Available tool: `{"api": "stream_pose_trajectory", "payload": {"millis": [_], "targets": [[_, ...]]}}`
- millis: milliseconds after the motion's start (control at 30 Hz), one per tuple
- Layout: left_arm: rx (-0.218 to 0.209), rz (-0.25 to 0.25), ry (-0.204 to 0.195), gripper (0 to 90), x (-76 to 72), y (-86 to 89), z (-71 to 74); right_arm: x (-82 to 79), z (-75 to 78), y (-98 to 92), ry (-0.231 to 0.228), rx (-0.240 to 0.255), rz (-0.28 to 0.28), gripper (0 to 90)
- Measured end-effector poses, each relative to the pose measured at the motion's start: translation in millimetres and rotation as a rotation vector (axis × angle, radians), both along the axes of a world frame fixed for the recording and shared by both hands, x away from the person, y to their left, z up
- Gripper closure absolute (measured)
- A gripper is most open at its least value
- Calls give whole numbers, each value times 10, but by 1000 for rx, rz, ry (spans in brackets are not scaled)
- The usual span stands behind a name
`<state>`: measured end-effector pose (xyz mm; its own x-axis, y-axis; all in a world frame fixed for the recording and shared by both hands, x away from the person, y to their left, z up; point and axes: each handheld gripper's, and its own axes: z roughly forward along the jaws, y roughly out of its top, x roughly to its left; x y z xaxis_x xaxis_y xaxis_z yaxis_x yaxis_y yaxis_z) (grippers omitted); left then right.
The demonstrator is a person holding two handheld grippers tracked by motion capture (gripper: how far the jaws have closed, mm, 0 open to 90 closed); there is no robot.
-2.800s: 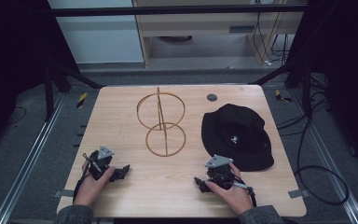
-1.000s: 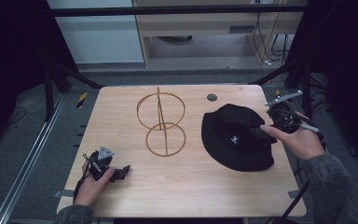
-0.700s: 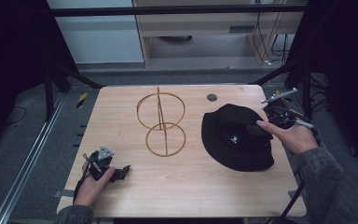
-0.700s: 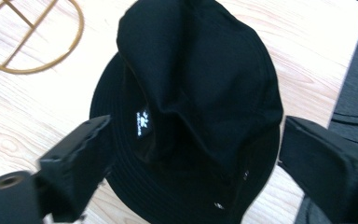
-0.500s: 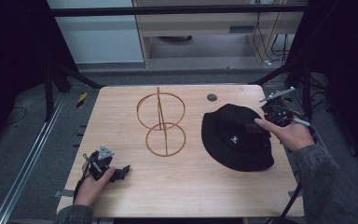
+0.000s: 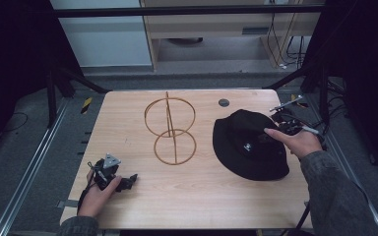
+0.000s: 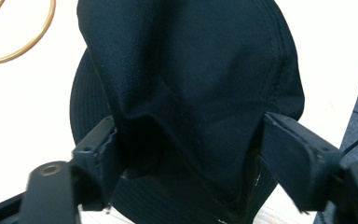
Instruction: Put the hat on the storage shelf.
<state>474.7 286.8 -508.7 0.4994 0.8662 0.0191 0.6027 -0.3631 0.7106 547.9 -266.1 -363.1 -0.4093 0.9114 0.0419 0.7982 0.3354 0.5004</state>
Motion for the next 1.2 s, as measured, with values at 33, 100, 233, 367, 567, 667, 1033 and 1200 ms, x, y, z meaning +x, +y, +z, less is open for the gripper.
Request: {"api": "stream_pose_trajectory", "payload": {"millis": [33, 100, 233, 367, 567, 667, 1033, 1200], "targets": [[0, 0, 0, 0, 0, 0, 0, 1, -2, -8, 2, 7, 3, 331], [0, 0, 0, 0, 0, 0, 0, 1, -16, -13, 4, 10, 10, 435], [0, 0, 0, 0, 0, 0, 0, 6, -69, 12, 23, 8, 12, 642], [0, 0, 0, 0, 0, 0, 0, 19, -124, 15, 21, 12, 30, 758], [0, 0, 0, 0, 0, 0, 0, -3, -93, -9, -11, 21, 62, 804], [0, 0, 0, 0, 0, 0, 0, -17, -58, -26, -26, 27, 66, 809], [0, -1, 0, 0, 0, 1, 0, -18, 87, -66, -10, 10, 85, 816], [0, 0, 0, 0, -1, 0, 0, -27, 159, -45, -14, 3, 102, 818]]}}
